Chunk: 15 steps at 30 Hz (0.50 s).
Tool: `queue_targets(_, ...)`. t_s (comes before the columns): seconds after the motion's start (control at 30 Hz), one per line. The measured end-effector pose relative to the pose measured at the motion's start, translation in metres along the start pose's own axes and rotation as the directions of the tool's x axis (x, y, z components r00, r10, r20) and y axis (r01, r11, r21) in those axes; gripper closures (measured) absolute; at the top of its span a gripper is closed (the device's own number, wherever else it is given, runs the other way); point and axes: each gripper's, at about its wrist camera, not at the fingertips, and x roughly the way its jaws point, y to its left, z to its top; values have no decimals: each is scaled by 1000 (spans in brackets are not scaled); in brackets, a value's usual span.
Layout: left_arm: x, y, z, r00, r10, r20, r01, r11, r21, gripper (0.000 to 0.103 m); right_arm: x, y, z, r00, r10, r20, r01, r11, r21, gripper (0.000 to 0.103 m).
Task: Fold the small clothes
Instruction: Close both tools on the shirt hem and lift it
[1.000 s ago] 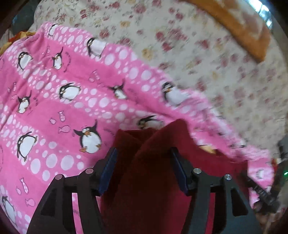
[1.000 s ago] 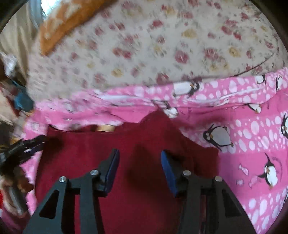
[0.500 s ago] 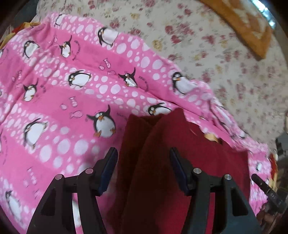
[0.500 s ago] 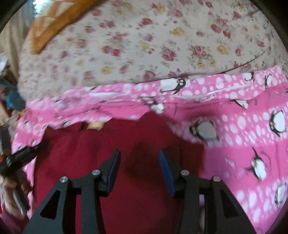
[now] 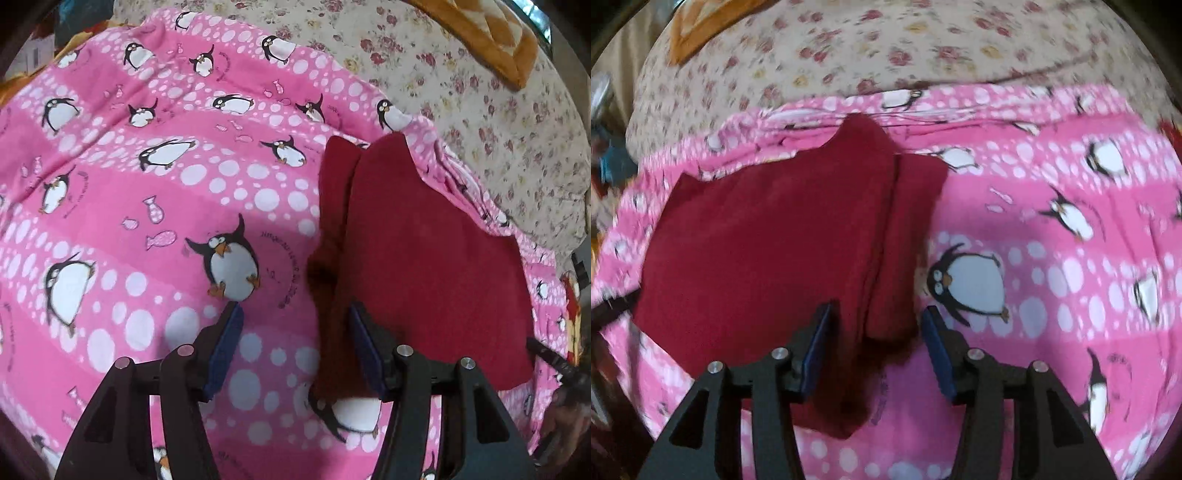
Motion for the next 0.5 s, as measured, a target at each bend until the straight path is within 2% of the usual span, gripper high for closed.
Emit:
queue_targets(0.1, -5, -3, 2, 1000, -10, -2, 10, 1000, -16, 64, -25, 9, -5, 999, -9, 44, 10, 999, -31, 52)
queue_targets(0.23, -7, -9, 2, 1000, -8, 23, 9, 999, -34, 64, -44, 28, -15, 996, 49, 68, -43, 995, -94, 51)
queue_targets(0.3, -3, -11, 2, 1000, -12, 21, 13, 998, -54, 64, -38, 33, -19, 997, 61, 54, -55, 993, -104, 51)
queue_targets(0.37, 3, -14, 1, 1000, -6, 19, 7, 998, -60, 64, -19, 34, -23, 999, 37, 13, -35, 993, -109, 51)
queue_targets(0.43, 9, -15, -1, 1000, 14, 25, -13, 998, -55, 64, 6, 30, -28, 998, 17, -64, -23, 997, -79, 50)
queue_targets(0.5, 10, -17, -1, 999, 22, 36, -21, 999, -40, 64, 4, 24, -31, 998, 48, -31, -49, 998, -35, 47)
